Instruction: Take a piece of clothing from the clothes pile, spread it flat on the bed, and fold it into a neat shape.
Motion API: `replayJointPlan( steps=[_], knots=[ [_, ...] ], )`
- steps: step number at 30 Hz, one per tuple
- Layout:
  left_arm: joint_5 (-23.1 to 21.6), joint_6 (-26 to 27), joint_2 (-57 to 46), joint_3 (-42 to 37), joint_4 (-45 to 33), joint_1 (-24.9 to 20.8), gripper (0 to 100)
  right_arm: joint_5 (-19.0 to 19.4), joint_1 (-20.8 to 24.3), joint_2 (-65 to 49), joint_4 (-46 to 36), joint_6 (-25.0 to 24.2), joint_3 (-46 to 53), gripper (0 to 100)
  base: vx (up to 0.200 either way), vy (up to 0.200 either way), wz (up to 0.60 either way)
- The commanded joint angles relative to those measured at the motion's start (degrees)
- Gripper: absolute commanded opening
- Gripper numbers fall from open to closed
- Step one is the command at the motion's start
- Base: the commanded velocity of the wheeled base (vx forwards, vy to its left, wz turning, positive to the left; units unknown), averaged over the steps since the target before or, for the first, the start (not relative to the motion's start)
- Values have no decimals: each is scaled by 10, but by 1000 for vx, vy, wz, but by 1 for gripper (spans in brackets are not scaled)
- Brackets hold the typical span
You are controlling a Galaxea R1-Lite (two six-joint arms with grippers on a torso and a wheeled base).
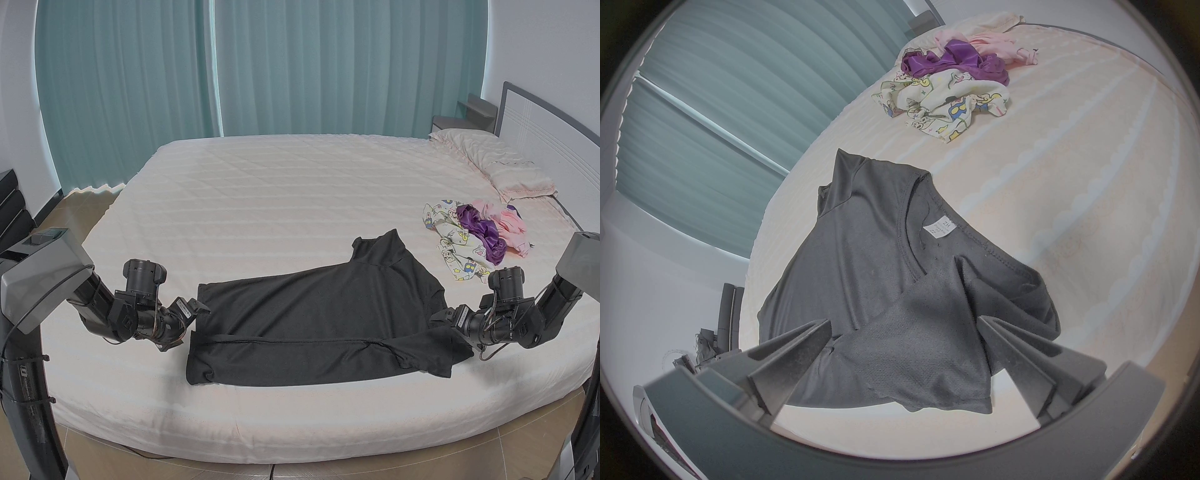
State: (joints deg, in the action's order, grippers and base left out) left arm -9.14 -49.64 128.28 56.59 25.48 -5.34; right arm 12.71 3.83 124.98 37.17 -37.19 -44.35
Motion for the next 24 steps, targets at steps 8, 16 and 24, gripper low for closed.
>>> replayJointPlan(
  steps=[8, 16, 24],
  knots=[
    [18, 46, 50, 30, 1, -17, 0, -1, 2, 5, 25, 1, 15, 100, 0, 0, 0],
    [77, 67, 56, 27, 4, -20, 0, -4, 2, 5, 44, 5, 29, 100, 0, 0, 0],
    [92, 4, 57, 33, 30, -14, 0, -5, 3, 4, 85, 3, 32, 100, 0, 0, 0]
  ],
)
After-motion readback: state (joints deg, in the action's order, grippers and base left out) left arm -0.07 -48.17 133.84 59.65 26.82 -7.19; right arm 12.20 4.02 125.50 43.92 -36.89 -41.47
